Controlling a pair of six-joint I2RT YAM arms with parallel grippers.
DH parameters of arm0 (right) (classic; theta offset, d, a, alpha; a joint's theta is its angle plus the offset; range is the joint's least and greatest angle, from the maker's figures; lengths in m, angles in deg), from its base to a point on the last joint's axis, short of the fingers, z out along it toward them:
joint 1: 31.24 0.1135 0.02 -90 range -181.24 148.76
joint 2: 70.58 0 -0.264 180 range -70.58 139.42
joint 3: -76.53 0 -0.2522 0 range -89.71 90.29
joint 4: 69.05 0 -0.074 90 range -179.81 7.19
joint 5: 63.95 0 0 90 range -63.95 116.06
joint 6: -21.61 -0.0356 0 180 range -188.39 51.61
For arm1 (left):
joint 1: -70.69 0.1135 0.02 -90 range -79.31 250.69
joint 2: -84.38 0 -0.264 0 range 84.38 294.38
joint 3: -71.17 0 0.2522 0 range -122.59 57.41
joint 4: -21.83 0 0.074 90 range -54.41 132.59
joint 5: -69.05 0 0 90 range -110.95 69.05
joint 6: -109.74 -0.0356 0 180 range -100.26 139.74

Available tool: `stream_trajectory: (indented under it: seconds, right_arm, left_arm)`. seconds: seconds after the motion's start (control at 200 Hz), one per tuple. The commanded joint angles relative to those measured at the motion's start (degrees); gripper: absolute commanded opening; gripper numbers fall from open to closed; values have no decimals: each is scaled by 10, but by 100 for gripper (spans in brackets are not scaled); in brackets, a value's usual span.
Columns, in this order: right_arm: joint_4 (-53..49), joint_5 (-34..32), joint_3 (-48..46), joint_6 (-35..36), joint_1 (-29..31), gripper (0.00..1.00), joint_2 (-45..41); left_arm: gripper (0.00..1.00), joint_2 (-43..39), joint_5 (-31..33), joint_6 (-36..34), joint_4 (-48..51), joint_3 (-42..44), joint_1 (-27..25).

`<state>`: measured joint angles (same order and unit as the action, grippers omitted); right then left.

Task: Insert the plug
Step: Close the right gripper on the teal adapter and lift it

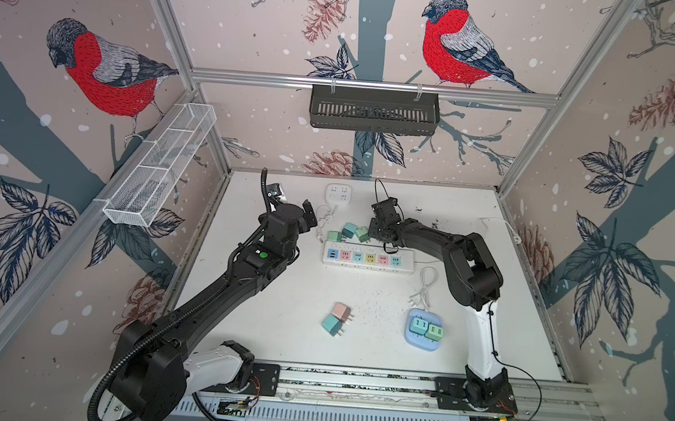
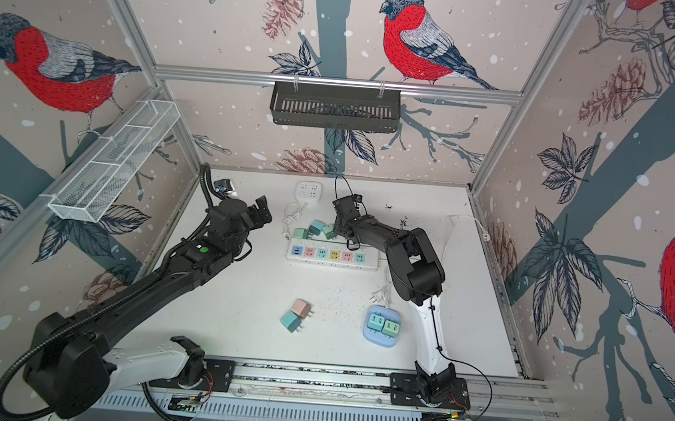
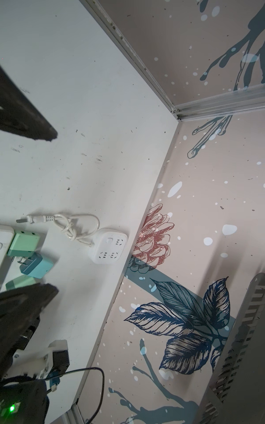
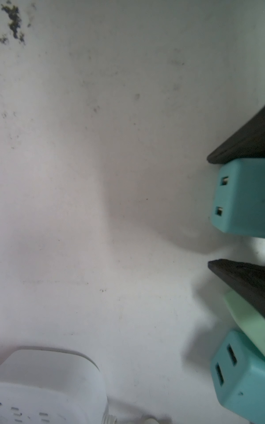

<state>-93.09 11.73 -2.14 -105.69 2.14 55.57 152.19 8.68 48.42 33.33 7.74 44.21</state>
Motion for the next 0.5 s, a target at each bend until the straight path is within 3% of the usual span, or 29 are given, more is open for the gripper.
stream_trajectory:
  seconds: [0.0,0.21,0.49]
  right_arm:
    - [-37,-17,2,8,3,58,7]
    - [-35,-23,-21,5,5,39,-2]
    - [-17,-5,-38,21,13,31,-57]
  left_arm:
    - [97,1,1,2,-5,-7,1]
    - [97,-6,-4,12,-3,-2,1]
    - [97,-1,-58,10,1,-9,1]
